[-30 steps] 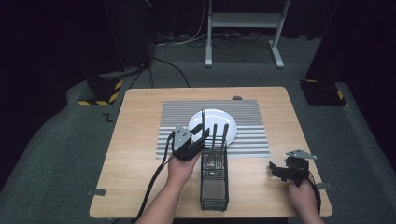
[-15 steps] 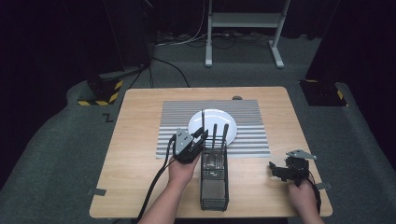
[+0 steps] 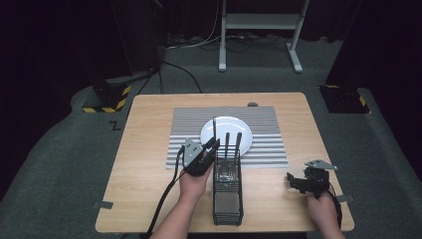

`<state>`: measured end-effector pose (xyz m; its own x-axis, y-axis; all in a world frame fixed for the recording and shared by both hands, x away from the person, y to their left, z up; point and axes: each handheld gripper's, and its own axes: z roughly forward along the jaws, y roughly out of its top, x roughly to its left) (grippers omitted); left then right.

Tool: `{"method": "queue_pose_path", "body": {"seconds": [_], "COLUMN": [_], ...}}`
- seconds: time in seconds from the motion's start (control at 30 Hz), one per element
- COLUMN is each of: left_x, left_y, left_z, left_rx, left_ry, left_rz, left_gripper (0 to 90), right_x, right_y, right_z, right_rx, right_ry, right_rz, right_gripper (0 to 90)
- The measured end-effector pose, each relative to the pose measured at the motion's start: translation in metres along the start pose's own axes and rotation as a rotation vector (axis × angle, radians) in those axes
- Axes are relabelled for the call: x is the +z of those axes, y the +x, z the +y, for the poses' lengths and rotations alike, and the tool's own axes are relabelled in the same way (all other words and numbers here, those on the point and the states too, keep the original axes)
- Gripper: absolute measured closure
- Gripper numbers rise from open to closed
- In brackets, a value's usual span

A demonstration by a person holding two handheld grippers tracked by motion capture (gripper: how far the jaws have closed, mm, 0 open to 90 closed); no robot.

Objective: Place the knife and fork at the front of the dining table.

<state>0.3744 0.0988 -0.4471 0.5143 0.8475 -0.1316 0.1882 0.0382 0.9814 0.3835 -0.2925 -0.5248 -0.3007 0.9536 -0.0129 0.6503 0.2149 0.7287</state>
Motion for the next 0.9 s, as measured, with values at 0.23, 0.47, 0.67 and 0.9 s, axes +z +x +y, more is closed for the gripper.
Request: {"method": "queue_pose_path", "body": {"seconds": [0.23,0.47,0.67,0.9], "left_x": [-0.0014,-0.0009,-0.0026,-0.0076], "left_y": [-0.0039,-0.0060,-0.0071,-0.0086], "left_z": [0.0003,0.0004,0.0015,0.0063], "left_rx": [-0.007,-0.011,-0.021,-0.021], "left_ry": [-0.008,-0.011,-0.020,-0.046], "left_rz": [-0.003,-0.004,-0.012,-0.016], "left_gripper": [79.4,79.8,80.6,81.3], "right_x": [0.0000,0.0000,0.0000,0.0000], "right_y": [0.0000,0.0000,0.0000,0.0000], "right_z": [0.0000,0.0000,0.0000,0.0000], "right_rx": [0.000,-0.001,0.000,0.000], "right_ry": [0.000,0.000,0.000,0.000], "right_rz": [0.000,0.000,0.000,0.000], "right_gripper": [9.3,9.3,9.3,9.3]}}
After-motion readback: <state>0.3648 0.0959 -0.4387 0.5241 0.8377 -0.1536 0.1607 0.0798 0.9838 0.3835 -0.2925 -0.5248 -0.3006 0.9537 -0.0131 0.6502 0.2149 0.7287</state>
